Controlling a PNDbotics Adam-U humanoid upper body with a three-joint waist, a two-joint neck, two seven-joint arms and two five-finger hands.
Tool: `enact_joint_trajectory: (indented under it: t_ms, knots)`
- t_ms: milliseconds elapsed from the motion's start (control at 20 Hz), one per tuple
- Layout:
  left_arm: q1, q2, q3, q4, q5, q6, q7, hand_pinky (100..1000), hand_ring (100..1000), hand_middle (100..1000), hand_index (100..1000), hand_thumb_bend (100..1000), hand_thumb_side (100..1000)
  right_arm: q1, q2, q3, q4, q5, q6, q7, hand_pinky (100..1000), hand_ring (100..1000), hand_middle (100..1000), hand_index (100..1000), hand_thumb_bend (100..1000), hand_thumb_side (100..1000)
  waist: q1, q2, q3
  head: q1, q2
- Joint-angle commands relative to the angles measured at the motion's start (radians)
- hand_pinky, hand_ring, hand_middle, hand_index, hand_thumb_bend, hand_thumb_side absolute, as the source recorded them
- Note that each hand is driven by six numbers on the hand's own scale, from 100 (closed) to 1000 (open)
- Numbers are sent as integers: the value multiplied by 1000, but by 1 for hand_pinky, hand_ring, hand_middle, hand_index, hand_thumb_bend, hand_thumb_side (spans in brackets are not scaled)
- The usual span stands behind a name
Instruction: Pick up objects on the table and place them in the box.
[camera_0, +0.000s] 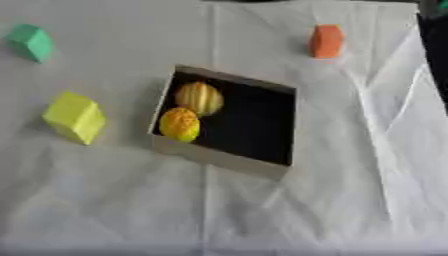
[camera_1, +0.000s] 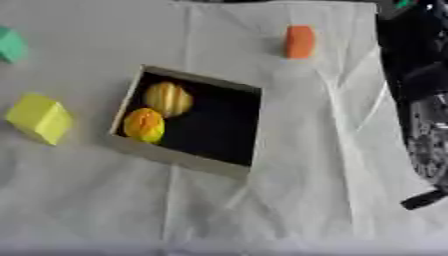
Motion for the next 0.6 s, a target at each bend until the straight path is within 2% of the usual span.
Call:
enact_joint_trajectory:
  t_ms: [50,300,350,600]
  knots:
    - [-4,14,2,-20,-1,0,-2,864,812,742,833,100,567,-24,-36,5,-29,17,0,22,741,889,721,856,100,402,-5,-83,-1,-5,4]
    - [-4,14,2,-20,0,0,-3,864,812,742,833,100,567,-20,-44,13,-37,40,-4,72,751,898,737,866,100,358,-6,-83,-2,-10,4]
    - [-4,15,1,-20,0,1,-3,864,812,742,833,100,567,-18,-47,18,-36,48,-7,92,761,906,751,876,100,319,-6,-83,-2,-9,4]
    - [-5,18,1,-20,-1,1,-4,864,813,742,833,100,568,-9,-76,62,-21,127,-43,278,797,926,792,907,100,215,-7,-83,-4,-7,4]
